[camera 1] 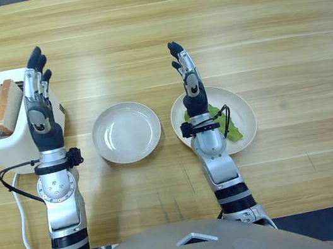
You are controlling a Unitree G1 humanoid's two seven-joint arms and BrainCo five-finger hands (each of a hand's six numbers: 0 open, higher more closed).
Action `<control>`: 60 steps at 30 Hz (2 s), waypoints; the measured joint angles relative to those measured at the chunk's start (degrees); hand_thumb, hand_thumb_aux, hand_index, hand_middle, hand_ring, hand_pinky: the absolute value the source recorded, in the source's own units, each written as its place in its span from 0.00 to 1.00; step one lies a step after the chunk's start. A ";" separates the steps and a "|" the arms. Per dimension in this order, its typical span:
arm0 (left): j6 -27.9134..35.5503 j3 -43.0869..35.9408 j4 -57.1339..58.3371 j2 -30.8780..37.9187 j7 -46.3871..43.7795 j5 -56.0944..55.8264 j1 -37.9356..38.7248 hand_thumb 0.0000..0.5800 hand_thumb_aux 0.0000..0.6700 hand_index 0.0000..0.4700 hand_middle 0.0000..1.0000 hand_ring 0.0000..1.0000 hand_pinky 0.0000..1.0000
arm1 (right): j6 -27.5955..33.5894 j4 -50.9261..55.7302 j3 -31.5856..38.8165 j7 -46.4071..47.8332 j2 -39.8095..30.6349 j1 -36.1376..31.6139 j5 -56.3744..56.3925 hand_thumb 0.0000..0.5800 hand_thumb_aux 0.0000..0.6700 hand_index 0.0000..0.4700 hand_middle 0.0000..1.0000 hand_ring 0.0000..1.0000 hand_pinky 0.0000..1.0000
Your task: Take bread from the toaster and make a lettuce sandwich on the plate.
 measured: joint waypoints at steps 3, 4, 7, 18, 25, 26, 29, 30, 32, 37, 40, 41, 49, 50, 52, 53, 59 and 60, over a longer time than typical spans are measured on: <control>0.12 -0.07 -0.02 -0.04 -0.05 -0.29 0.19 0.00 0.00 0.00 0.00 0.00 0.00 | -0.24 -0.02 0.06 0.06 0.00 -0.01 0.03 0.00 0.00 0.00 0.00 0.00 0.00; 0.13 -0.23 0.01 -0.22 -0.07 -0.53 0.31 0.00 0.00 0.00 0.00 0.00 0.00 | -0.32 -0.04 0.07 0.07 0.01 -0.01 0.06 0.00 0.00 0.00 0.00 0.00 0.00; 0.13 -1.41 0.48 -0.81 -0.16 -0.84 0.81 0.00 0.00 0.00 0.00 0.00 0.00 | -0.58 -0.16 0.07 0.14 0.02 0.00 0.49 0.00 0.00 0.00 0.00 0.00 0.00; 1.94 20.90 -5.70 18.61 -0.96 7.60 -5.72 0.00 0.00 0.00 0.00 0.00 0.00 | -1.79 -0.83 -0.03 0.10 0.00 -0.08 1.03 0.00 0.00 0.00 0.00 0.00 0.00; -15.07 34.81 9.55 43.44 -3.52 29.24 3.64 0.00 0.00 0.00 0.00 0.00 0.00 | -2.30 -0.86 -0.21 -0.53 -0.04 0.25 0.69 0.00 0.00 0.00 0.00 0.00 0.00; -15.37 36.05 15.02 45.38 -2.30 33.70 6.60 0.00 0.00 0.00 0.00 0.00 0.00 | -2.32 -0.88 -0.17 -0.58 -0.04 0.39 0.60 0.00 0.00 0.00 0.00 0.00 0.00; -13.00 38.75 22.77 47.56 -1.15 36.23 9.46 0.00 0.00 0.00 0.00 0.00 0.00 | -2.34 -0.90 -0.08 -0.57 -0.07 0.64 0.50 0.00 0.00 0.00 0.00 0.00 0.00; -12.40 38.18 25.55 48.33 -1.05 36.32 9.91 0.00 0.00 0.00 0.00 0.00 0.00 | -2.36 -0.89 -0.06 -0.55 -0.10 0.67 0.42 0.00 0.00 0.00 0.00 0.00 0.00; -12.09 35.20 29.63 49.26 -1.01 36.54 10.29 0.00 0.00 0.00 0.00 0.00 0.00 | -2.39 -0.82 -0.08 -0.55 -0.12 0.67 0.30 0.00 0.00 0.00 0.00 0.00 0.00; -13.43 29.30 35.60 51.65 1.01 38.11 11.49 0.00 0.00 0.00 0.00 0.00 0.00 | -2.40 -0.73 -0.09 -0.55 -0.15 0.72 0.21 0.00 0.00 0.00 0.00 0.00 0.00; -13.44 28.26 37.56 52.75 2.87 37.59 11.42 0.00 0.00 0.00 0.00 0.00 0.00 | -2.41 -0.63 -0.05 -0.53 -0.17 0.79 0.11 0.00 0.00 0.00 0.00 0.00 0.00; -13.45 27.63 37.59 52.82 3.13 37.37 11.42 0.00 0.00 0.00 0.00 0.00 0.00 | -2.41 -0.59 -0.02 -0.53 -0.15 0.80 0.00 0.00 0.00 0.00 0.00 0.00 0.00; -10.47 25.14 37.84 53.03 6.47 37.00 9.98 0.00 0.00 0.00 0.00 0.00 0.00 | -2.41 -0.47 0.11 -0.37 -0.11 0.80 -0.22 0.00 0.00 0.00 0.00 0.00 0.00; -10.24 24.87 37.83 53.04 6.68 36.96 9.81 0.00 0.00 0.00 0.00 0.00 0.00 | -2.41 -0.45 0.10 -0.37 -0.11 0.81 -0.22 0.00 0.00 0.00 0.00 0.00 0.00; -8.93 24.03 37.83 53.04 7.00 36.91 9.30 0.00 0.00 0.00 0.00 0.00 0.00 | -2.41 -0.42 0.11 -0.37 -0.10 0.82 -0.21 0.00 0.00 0.00 0.00 0.00 0.00; -8.39 23.65 37.83 53.04 7.16 36.86 9.03 0.00 0.00 0.00 0.00 0.00 0.00 | -2.42 -0.40 0.13 -0.37 -0.08 0.83 -0.21 0.00 0.00 0.00 0.00 0.00 0.00; -5.96 21.34 37.28 53.00 7.00 35.46 7.57 0.00 0.00 0.00 0.00 0.00 0.00 | -2.45 -0.30 0.25 -0.26 -0.08 0.88 -0.22 0.00 0.00 0.00 0.00 0.00 0.00; -5.92 20.94 37.22 52.97 6.87 35.28 7.52 0.00 0.00 0.00 0.00 0.00 0.00 | -2.46 -0.30 0.26 -0.24 -0.08 0.89 -0.21 0.00 0.00 0.00 0.00 0.00 0.00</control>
